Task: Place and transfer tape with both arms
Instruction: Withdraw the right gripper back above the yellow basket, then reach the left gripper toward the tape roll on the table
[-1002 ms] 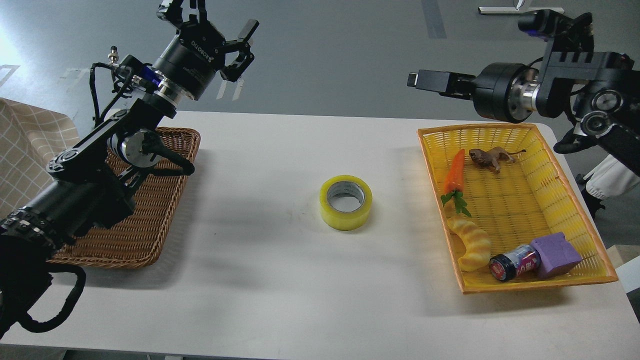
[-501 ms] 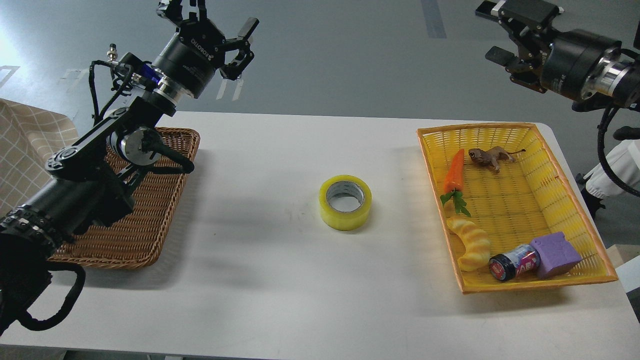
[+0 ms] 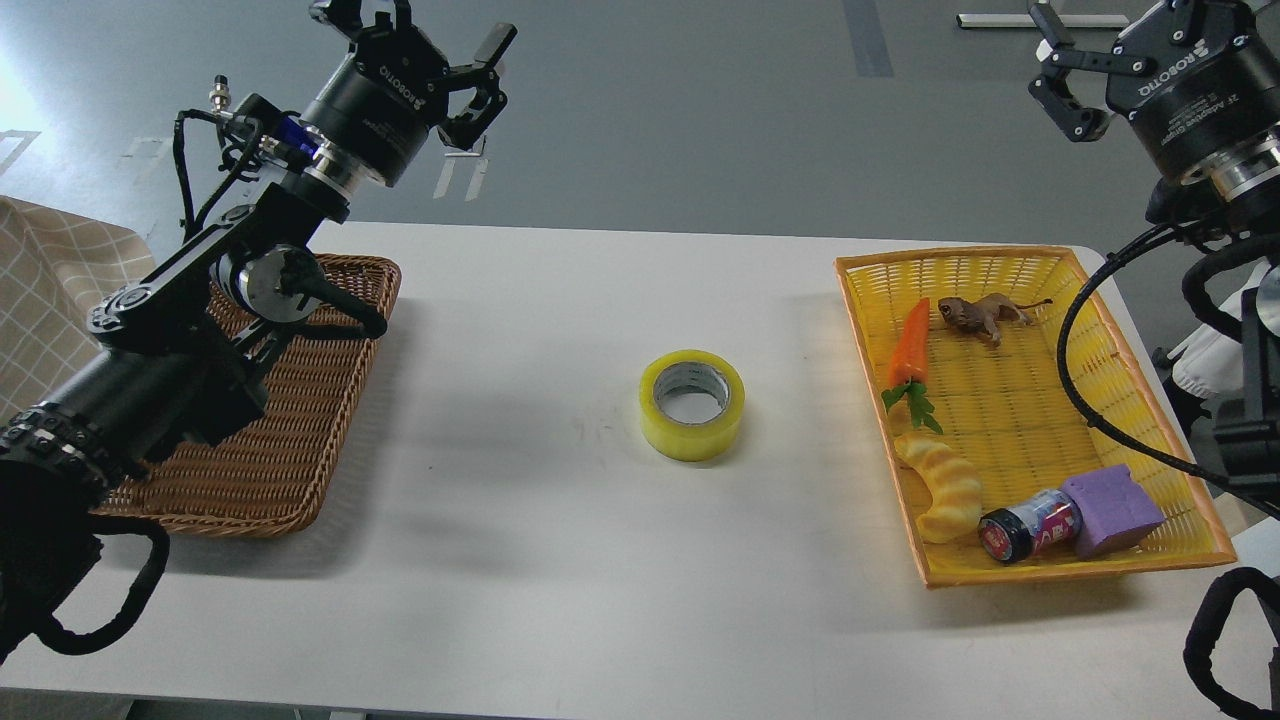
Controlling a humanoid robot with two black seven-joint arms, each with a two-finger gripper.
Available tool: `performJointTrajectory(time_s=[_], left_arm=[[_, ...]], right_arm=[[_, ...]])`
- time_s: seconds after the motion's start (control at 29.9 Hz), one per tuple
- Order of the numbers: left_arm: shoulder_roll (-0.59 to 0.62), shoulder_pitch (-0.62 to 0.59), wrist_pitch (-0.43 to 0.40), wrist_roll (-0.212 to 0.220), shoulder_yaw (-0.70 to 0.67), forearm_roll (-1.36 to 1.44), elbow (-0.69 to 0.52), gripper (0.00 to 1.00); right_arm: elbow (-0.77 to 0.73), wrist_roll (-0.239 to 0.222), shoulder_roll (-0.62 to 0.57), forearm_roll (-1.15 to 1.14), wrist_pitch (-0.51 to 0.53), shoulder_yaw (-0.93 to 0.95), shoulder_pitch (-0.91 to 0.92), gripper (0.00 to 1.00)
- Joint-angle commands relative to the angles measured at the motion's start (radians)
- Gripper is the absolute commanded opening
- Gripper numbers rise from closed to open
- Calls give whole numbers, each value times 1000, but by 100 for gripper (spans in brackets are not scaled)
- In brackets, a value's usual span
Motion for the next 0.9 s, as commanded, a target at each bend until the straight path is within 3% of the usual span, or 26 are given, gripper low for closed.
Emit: performJointTrajectory(time_s=[0.0, 0.3, 0.47, 0.87], left_arm=[[1, -9, 0, 0, 0, 1, 6, 98], [3, -25, 0, -2, 5, 34, 10, 98], [3, -43, 0, -5, 5, 210, 10, 98], [21, -106, 10, -7, 5, 589, -19, 98]], right_arm=[[-15, -12, 35, 114, 0, -2, -4, 99], [-15, -24, 108, 179, 0, -13, -12, 99], [-14, -78, 108, 179, 0, -53, -16, 99], [-12, -80, 110, 185, 0, -60, -27, 99]])
